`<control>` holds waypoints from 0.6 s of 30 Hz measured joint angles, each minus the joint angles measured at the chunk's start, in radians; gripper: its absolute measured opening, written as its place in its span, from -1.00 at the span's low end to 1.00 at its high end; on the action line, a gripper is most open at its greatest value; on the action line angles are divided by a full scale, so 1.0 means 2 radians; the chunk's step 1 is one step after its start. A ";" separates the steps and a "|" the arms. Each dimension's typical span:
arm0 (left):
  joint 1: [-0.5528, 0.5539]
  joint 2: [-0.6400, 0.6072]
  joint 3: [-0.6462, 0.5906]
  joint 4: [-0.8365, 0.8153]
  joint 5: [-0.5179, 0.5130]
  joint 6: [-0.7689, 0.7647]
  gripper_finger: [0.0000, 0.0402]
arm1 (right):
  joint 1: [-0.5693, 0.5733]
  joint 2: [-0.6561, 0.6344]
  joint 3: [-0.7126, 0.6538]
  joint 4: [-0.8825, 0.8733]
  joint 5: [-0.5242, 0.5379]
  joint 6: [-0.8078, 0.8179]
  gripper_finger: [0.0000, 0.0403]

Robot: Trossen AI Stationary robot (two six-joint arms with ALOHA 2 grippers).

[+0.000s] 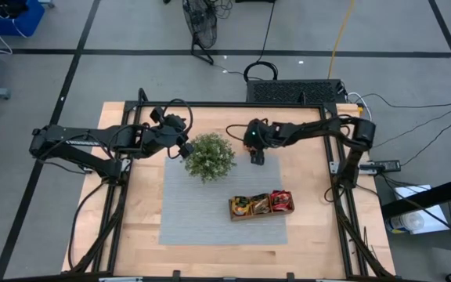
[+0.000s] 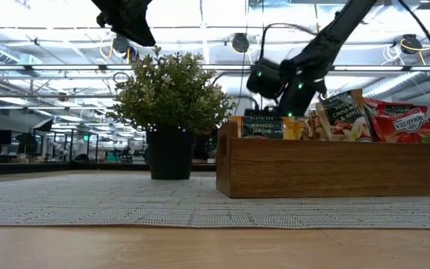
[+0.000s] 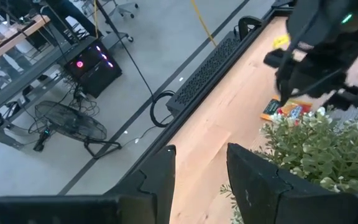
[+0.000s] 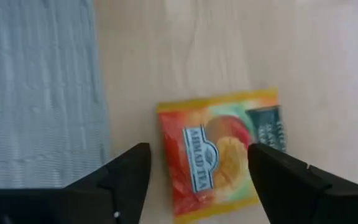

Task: Pick & Place Tea
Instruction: Put the mango tea sachet into the brown organizer

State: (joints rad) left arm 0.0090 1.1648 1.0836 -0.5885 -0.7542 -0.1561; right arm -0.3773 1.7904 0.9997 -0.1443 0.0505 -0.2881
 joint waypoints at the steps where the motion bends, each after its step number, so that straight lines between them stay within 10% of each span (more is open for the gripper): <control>1: 0.000 0.000 0.000 0.000 0.000 0.000 -0.27 | -0.005 0.011 0.005 -0.003 -0.003 -0.003 0.23; 10: 0.002 0.000 0.000 -0.005 0.007 -0.002 -0.27 | -0.035 0.073 0.045 -0.064 -0.070 0.021 -0.04; 18: 0.002 0.000 0.000 -0.006 0.007 -0.005 -0.27 | -0.033 0.075 0.044 -0.097 -0.065 0.019 -0.81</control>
State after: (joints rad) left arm 0.0128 1.1648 1.0836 -0.6005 -0.7403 -0.1669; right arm -0.4430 1.9396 1.0869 -0.3375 -0.0788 -0.2492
